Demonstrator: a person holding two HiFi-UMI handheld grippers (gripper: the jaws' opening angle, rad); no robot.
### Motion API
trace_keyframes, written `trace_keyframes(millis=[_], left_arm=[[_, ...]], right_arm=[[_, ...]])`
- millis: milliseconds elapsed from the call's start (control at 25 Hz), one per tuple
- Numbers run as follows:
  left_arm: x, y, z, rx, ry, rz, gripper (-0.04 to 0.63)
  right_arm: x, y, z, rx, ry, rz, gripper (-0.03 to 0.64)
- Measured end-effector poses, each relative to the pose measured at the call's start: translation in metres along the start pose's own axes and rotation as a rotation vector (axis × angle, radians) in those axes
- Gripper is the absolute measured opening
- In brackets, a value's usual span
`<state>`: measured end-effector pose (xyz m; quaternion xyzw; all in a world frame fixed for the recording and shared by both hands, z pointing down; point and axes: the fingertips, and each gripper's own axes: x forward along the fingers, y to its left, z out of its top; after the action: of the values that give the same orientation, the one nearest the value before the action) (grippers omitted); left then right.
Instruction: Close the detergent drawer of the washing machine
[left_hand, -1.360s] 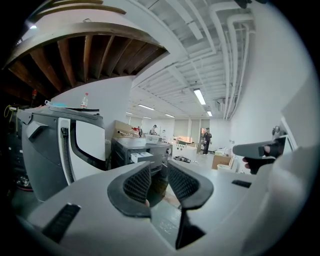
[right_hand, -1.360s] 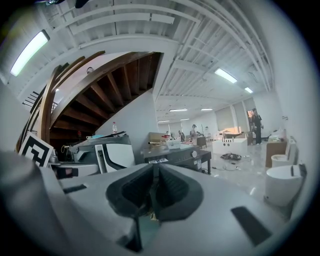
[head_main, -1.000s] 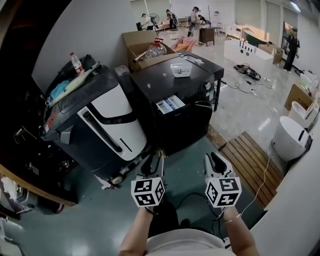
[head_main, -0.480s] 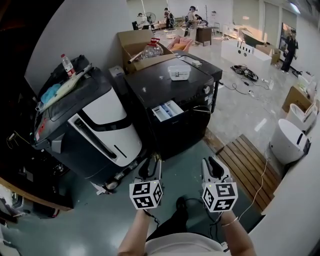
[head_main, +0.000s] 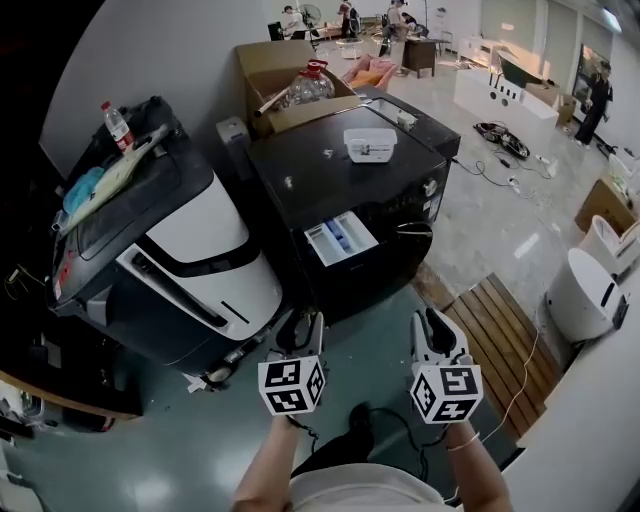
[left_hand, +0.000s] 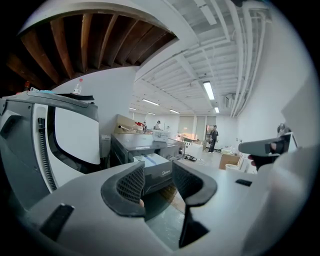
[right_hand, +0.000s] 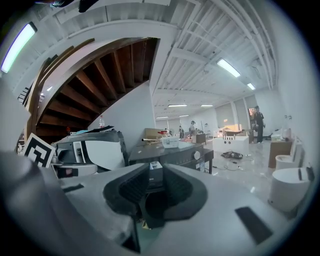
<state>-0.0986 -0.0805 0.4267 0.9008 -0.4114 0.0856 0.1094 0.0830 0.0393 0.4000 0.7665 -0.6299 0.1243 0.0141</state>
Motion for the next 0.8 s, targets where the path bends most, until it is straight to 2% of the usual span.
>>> trace_keyframes(millis=[440, 800], left_arm=[[0.061, 0.017, 0.027, 0.007, -0.017, 0.002, 0.163], [0.082, 0.023, 0.018, -0.018, 0.007, 0.027, 0.163]], right_arm=[[0.074, -0.016, 0.017, -0.002, 0.012, 0.019, 0.067], [0.108, -0.020, 0.021, -0.024, 0.027, 0.067, 0.066]])
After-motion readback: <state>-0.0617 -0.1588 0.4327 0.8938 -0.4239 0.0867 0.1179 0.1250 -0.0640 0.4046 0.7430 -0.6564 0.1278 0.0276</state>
